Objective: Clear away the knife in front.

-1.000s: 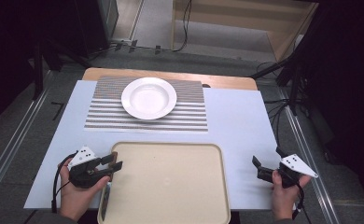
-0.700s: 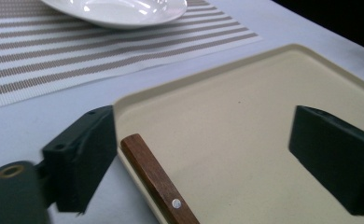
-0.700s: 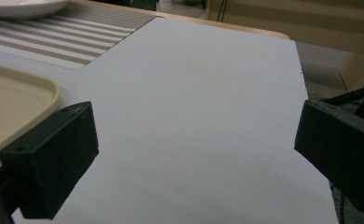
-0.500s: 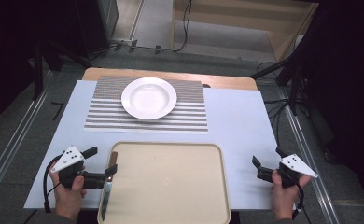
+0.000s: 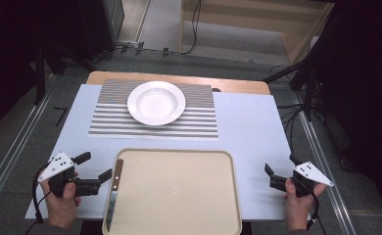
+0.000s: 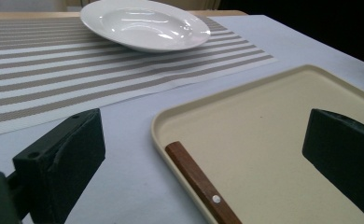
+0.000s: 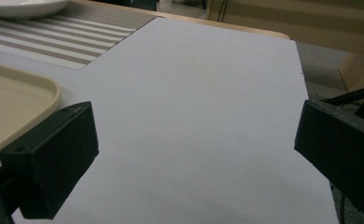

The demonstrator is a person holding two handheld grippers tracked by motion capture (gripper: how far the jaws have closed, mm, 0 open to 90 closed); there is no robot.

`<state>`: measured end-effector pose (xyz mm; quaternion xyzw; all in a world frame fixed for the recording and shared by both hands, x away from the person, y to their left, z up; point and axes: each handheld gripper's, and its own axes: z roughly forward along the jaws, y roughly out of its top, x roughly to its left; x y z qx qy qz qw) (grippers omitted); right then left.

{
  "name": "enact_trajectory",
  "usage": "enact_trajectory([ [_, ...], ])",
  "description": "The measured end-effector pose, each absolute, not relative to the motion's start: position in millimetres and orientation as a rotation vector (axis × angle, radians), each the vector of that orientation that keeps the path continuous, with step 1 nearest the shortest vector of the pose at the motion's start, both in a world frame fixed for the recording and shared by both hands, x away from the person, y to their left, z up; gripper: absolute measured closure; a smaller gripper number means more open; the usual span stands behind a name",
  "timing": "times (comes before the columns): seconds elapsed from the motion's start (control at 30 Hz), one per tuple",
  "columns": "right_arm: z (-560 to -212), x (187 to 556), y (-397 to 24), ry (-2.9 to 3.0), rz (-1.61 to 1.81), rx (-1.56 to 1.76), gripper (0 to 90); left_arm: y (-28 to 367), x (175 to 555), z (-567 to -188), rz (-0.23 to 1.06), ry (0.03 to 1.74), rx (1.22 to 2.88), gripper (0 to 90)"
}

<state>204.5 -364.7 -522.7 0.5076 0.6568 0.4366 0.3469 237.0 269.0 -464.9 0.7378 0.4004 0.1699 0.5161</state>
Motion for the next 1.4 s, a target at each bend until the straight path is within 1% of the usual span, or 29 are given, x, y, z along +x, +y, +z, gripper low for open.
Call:
enact_trajectory([
  [0.53, -522.7, 204.6, -364.6, 1.706, 1.131, 1.316, 0.0, 317.2, 238.2, -462.2, 0.495, 1.065, 1.69, 0.0],
  [1.23, -522.8, 204.8, -364.2, 1.706, 1.128, 1.317, 0.0, 366.8, 235.9, -464.3, 0.535, 1.134, 1.627, 0.0],
  [1.4, -522.8, 204.9, -364.0, 1.708, 1.125, 1.315, 0.0, 373.0, 235.6, -465.8, 0.527, 1.128, 1.61, 0.0],
])
